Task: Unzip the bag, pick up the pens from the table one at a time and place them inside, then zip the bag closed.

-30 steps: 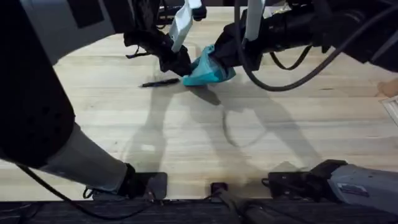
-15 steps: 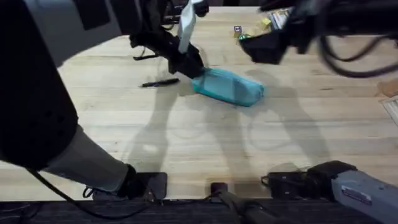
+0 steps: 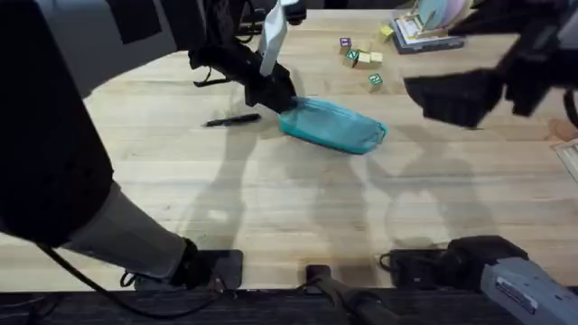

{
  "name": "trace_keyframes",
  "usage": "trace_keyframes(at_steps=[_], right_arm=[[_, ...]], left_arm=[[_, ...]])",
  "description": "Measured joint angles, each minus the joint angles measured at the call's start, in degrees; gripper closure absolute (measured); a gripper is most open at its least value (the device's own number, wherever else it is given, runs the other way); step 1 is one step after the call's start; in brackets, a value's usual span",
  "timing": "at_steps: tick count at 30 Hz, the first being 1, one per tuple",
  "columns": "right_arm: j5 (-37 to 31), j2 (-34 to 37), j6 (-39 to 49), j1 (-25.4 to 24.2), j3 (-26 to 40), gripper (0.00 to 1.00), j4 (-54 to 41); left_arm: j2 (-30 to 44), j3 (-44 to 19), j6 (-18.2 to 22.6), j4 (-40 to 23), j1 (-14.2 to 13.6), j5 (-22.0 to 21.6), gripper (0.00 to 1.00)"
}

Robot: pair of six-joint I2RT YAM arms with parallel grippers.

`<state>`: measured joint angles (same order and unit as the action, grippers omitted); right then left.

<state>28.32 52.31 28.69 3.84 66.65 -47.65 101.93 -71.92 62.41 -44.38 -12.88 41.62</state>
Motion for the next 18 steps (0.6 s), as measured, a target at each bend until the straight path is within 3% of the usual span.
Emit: trace_keyframes(at_steps=[9, 18], right_arm=[[0.0, -7.3, -0.4, 0.0, 0.0, 0.004, -7.0], [-3.2, -10.0, -11.3, 0.0, 0.0, 0.003, -13.0]], left_arm=[[0.0, 0.0, 0.0, 0.0, 0.0, 0.0, 0.959], [0.0, 0.0, 0.0, 0.0, 0.0, 0.0, 0.959]])
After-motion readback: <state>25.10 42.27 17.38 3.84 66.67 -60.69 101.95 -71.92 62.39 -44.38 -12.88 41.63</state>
